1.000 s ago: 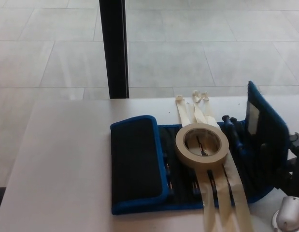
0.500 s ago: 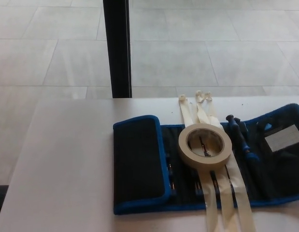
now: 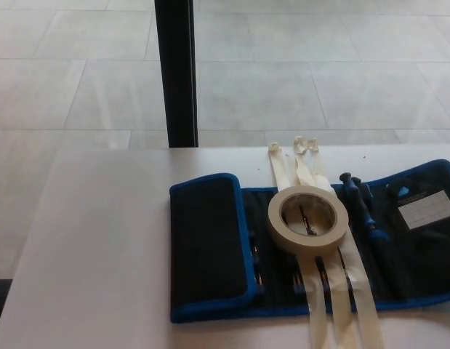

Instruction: The robot uses its right hand to open a black folded toolkit cover kept in the middle of the desk

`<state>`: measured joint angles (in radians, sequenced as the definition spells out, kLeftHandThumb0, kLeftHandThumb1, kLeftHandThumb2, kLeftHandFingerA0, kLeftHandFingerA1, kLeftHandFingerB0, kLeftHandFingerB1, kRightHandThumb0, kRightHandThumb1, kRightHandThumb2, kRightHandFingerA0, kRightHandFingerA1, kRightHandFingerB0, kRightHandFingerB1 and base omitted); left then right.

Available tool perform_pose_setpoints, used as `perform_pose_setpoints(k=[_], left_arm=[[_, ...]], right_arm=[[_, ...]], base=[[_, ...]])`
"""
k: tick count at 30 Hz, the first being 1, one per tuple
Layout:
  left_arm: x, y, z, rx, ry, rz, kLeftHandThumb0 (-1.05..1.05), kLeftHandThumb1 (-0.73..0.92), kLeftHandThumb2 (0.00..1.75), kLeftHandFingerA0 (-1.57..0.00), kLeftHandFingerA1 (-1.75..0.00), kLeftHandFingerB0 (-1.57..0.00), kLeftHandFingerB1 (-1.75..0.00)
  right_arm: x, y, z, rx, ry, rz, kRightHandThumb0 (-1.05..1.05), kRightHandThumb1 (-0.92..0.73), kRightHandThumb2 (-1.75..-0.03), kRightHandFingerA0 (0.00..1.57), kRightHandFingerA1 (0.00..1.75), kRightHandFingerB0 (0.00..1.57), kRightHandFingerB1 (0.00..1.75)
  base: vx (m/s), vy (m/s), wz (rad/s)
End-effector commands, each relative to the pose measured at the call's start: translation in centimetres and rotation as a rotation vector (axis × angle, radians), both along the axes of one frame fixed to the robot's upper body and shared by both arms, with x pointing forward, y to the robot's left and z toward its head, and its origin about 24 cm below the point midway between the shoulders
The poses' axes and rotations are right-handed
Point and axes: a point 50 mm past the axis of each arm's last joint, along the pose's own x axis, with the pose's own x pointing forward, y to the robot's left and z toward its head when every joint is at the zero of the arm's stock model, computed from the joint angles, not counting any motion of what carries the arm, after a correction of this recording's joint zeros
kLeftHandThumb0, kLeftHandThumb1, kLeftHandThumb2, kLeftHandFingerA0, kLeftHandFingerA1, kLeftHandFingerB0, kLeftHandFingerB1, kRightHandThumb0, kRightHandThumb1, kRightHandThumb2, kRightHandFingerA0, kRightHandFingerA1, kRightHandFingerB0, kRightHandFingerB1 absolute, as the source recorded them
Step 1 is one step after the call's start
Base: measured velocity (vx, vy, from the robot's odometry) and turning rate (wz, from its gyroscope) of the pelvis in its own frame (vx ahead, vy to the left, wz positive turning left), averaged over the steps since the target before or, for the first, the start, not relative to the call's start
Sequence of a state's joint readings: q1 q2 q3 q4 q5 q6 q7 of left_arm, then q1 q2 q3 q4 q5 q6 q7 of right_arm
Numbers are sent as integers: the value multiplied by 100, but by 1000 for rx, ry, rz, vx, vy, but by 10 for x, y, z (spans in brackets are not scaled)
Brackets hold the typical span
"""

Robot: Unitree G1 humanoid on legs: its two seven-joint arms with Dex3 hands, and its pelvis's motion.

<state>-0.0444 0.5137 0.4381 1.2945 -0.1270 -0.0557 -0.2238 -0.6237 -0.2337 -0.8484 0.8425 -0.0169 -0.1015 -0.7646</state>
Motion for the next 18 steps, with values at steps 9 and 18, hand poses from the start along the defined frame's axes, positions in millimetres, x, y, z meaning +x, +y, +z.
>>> perform_pose_setpoints(k=[9,18], left_arm=[[-3,16,15,40,-21,20,-98,92,72,-26,-56,-25,-38],[-4,17,15,55,-10,6,-96,92,72,-27,-54,-28,-38]], right_arm=[[-90,-122,71,-113,79,255,-81,-69,-61,85,112,29,92],[-146,-127,1,98,158,90,-73,-67,-74,88,135,6,105]], base=[[0,0,0],[0,0,0]])
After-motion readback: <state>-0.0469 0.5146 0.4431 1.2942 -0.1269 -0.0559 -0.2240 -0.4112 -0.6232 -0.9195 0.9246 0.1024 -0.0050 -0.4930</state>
